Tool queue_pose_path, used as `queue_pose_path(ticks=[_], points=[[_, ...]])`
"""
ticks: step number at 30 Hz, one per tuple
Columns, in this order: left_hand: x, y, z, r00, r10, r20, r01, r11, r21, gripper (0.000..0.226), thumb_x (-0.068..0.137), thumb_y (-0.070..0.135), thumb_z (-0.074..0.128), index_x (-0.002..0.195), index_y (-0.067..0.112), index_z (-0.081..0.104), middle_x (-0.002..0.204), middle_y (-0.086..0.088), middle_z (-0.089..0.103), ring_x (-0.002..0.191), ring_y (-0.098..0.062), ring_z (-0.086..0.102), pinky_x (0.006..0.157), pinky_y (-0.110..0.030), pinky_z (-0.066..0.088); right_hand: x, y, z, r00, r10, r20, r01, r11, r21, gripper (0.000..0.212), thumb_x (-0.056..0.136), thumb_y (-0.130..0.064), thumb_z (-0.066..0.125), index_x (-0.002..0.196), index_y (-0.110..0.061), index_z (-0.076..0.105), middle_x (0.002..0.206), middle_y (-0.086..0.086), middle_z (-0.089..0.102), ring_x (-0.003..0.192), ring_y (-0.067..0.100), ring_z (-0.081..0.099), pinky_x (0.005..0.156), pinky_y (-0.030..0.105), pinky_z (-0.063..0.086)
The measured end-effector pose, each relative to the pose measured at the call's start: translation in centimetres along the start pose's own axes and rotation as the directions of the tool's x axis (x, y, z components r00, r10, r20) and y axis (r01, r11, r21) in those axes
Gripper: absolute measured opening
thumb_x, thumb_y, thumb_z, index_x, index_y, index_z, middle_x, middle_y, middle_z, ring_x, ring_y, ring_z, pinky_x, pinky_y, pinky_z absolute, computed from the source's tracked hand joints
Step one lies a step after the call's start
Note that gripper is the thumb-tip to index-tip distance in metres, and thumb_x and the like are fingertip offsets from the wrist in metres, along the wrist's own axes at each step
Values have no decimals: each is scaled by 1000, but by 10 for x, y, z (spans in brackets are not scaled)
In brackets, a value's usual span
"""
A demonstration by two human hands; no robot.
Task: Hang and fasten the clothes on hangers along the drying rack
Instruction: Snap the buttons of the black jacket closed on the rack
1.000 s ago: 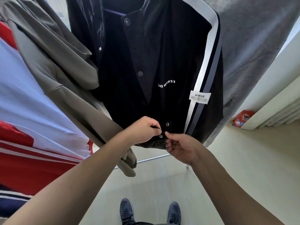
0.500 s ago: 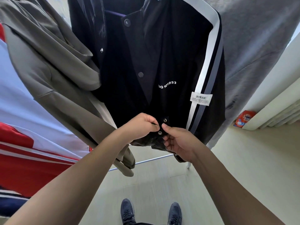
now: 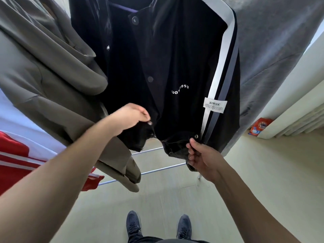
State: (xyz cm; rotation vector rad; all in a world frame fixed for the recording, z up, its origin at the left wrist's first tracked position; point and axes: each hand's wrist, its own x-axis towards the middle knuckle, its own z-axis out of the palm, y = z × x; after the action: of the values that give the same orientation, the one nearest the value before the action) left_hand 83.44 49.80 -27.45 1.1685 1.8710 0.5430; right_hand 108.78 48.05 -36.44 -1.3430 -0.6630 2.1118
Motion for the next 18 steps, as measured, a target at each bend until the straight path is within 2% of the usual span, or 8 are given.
queue_pose_path(ticks=[2,4,7,10,12,14,16,18], points=[[-13,8,25,990,33,140,-46,995,92,18,89,12,66,73,18,71,66,4,61,66,-10,51,60,-16,39,1,1,10,999,14,31,-14,1000,-15,27,92,-34,63,95,-10,75,60,-6,41,55,8,32,57,22,28],[-23,7,45,973,56,224,-73,995,71,18,89,15,66,75,21,75,72,5,67,73,-10,59,71,-21,45,-1,-4,17,996,45,77,-46,999,8,29,93,-31,62,104,-8,74,58,-6,29,53,8,22,53,21,21],[-28,-2,50,970,46,238,-51,999,13,21,91,17,66,75,24,76,76,8,73,84,-13,67,88,-32,54,-4,-13,17,981,98,165,-106,994,40,29,95,-22,56,114,-2,66,55,-5,28,48,7,23,45,19,20],[-33,-7,46,970,64,233,-56,998,-43,18,91,15,67,77,20,76,80,1,75,91,-23,72,90,-37,57,-7,-15,19,976,75,202,-71,997,-25,26,96,-17,56,113,0,65,56,-3,37,47,7,31,43,18,26],[-35,-6,43,971,103,217,-90,993,-71,14,91,13,66,81,17,75,75,7,72,85,-15,70,86,-32,55,-8,-15,22,975,61,216,-49,997,-61,23,95,-15,58,108,0,68,57,-2,42,48,8,35,43,18,31],[-37,-3,40,975,125,185,-106,988,-110,9,91,17,67,85,16,74,75,11,71,80,-7,67,83,-29,53,-10,-16,25,972,56,228,-37,996,-83,18,94,-15,59,94,-4,74,58,-1,44,49,9,37,43,19,33],[-36,-1,41,981,117,154,-97,986,-137,9,89,24,72,86,17,76,78,7,74,79,-9,68,85,-32,56,-12,-18,30,972,50,231,-30,995,-92,30,94,-15,59,69,-14,76,59,0,44,49,9,37,44,20,32],[-36,0,44,984,122,129,-110,989,-98,5,86,25,75,82,21,78,82,-2,76,77,-15,67,83,-36,56,-14,-20,36,973,48,226,-31,996,-80,39,94,-14,60,56,-17,69,60,1,45,49,10,37,45,20,32]])
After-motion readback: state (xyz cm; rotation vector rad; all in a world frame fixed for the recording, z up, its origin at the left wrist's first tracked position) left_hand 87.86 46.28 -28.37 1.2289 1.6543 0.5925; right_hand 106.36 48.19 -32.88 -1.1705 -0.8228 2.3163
